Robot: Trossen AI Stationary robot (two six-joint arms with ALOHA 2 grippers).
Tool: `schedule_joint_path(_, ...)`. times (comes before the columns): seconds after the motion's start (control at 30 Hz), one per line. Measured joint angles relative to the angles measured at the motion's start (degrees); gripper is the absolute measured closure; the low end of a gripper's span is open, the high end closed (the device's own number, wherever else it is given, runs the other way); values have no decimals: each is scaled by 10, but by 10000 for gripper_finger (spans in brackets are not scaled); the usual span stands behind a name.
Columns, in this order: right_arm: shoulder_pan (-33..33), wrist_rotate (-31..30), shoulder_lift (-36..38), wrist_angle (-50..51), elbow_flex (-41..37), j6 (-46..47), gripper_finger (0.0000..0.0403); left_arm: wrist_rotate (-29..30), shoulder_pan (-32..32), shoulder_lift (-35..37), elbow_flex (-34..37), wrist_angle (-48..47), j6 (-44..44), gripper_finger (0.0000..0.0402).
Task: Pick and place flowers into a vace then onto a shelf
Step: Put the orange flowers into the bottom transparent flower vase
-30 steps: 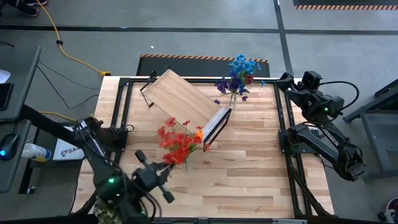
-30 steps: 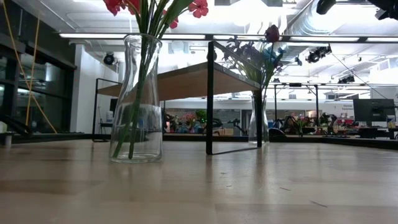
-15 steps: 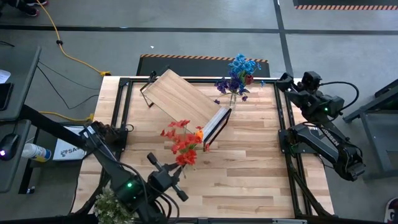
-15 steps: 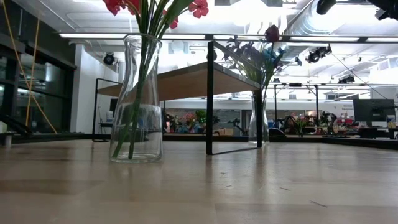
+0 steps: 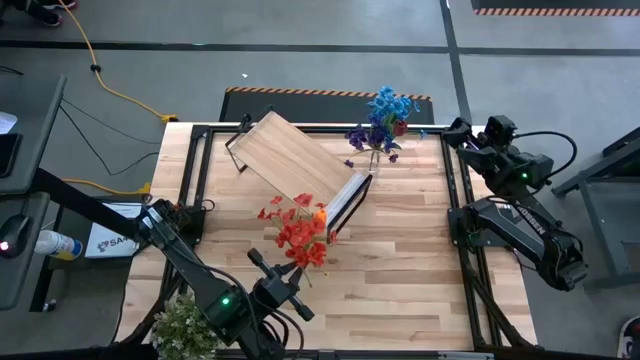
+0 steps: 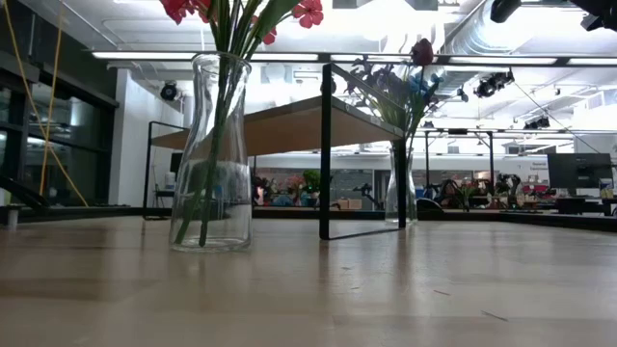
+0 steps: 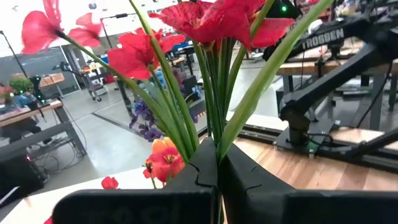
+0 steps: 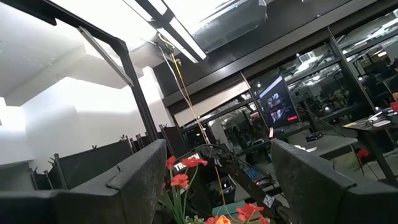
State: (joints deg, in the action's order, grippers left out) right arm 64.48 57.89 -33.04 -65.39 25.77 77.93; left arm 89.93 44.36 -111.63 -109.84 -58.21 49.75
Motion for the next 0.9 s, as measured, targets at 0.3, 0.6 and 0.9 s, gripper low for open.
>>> schedule_joint_path(0.3,0,8,0,0,0,-9,123,2,-17,-7,17,-17,15,368)
schedule_joint_path(0.6,0,10,0,0,0,-10,123,0,-29,-7,48,-38,69,368)
schedule_joint_path(0.9,0,10,0,0,0,-10,123,0,-40,-7,71,-64,137,368)
